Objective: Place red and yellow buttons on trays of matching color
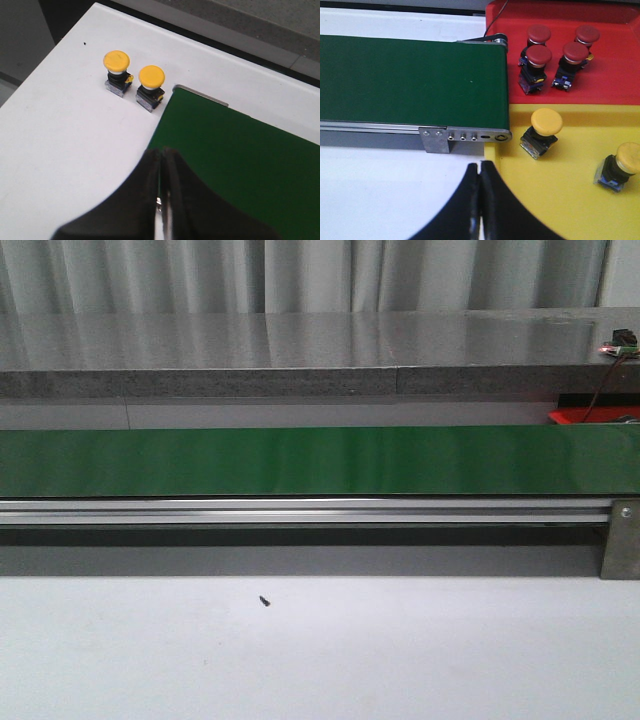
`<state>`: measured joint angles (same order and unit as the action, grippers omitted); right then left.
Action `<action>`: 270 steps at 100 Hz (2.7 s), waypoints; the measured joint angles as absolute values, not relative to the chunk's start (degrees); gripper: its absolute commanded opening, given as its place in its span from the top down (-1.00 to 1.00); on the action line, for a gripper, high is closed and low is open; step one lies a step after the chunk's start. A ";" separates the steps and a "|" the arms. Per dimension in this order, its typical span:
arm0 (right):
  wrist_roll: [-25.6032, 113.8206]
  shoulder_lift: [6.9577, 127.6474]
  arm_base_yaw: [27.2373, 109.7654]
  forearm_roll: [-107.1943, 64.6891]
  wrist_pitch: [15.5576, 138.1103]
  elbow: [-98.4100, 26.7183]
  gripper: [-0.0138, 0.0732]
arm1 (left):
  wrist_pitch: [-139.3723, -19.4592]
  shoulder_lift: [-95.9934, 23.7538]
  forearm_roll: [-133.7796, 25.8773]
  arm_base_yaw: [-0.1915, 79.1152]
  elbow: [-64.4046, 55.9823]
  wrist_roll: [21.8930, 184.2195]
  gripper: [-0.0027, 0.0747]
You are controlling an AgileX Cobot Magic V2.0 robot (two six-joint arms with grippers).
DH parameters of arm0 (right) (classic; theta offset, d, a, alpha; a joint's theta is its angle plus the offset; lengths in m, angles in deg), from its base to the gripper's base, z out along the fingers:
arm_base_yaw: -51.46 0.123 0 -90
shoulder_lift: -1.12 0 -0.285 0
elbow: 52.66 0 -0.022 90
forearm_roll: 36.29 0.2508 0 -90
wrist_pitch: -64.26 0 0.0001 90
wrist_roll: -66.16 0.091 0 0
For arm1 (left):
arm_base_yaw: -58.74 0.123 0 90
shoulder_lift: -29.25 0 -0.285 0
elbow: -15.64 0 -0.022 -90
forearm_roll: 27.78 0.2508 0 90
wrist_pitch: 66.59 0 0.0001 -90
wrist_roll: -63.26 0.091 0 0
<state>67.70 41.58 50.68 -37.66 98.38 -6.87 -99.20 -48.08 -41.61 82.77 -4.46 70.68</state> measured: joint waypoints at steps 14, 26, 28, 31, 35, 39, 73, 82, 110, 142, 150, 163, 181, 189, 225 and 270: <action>67.70 41.58 50.68 -37.66 98.38 -6.87 0.84 | -100.77 -55.40 -41.61 83.47 1.39 70.68 -0.20; 67.70 41.58 50.68 -37.66 98.38 -6.87 0.84 | -102.81 -61.18 -41.61 83.47 5.79 70.68 -0.61; 67.70 41.58 50.68 -37.66 98.38 -6.87 0.84 | -103.06 -62.16 -41.61 83.47 6.54 70.68 -0.62; 67.70 41.58 50.68 -37.66 98.38 -6.87 0.84 | -103.65 -63.41 -41.61 83.47 7.80 70.68 -0.62; 67.70 41.58 50.68 -37.66 98.38 -6.87 0.84 | -104.13 -65.25 -41.61 83.47 9.07 70.63 -0.62; 67.70 41.58 50.68 -37.66 98.38 -6.87 0.84 | -104.76 -67.03 -41.61 83.47 10.57 70.40 -0.62; 67.70 41.58 50.68 -37.66 98.38 -6.87 0.84 | -108.53 -81.19 -41.49 87.04 25.49 59.50 -0.61; 67.70 41.58 50.68 -37.66 98.38 -6.87 0.84 | -110.48 -85.54 -41.28 87.55 29.28 58.51 -0.61; 67.70 41.58 50.68 -37.66 98.38 -6.87 0.84 | -113.48 -97.39 -41.20 87.79 39.94 55.79 -0.61; 67.70 41.58 50.68 -37.66 98.38 -6.87 0.84 | -113.74 -105.18 -41.69 87.79 44.02 55.54 -0.58; 67.70 41.58 50.68 -37.66 98.38 -6.87 0.84 | -112.34 -105.59 -41.69 87.79 44.10 55.54 -0.56; 67.70 41.58 50.68 -37.66 98.38 -6.87 0.84 | -110.12 -106.07 -41.79 87.79 44.15 55.54 -0.56; 67.70 41.58 50.68 -37.66 98.38 -6.87 0.84 | -107.45 -106.07 -41.78 87.79 44.15 55.54 -0.50; 67.70 41.58 50.68 -37.66 98.38 -6.87 0.84 | -106.78 -106.07 -41.78 87.79 44.15 55.54 -0.38; 67.70 41.58 50.68 -37.66 98.38 -6.87 0.84 | -106.68 -109.00 -43.32 87.79 44.23 55.54 -0.03; 67.70 41.58 50.68 -37.66 98.38 -6.87 0.84 | -106.57 -107.17 -42.16 87.79 44.23 55.54 0.53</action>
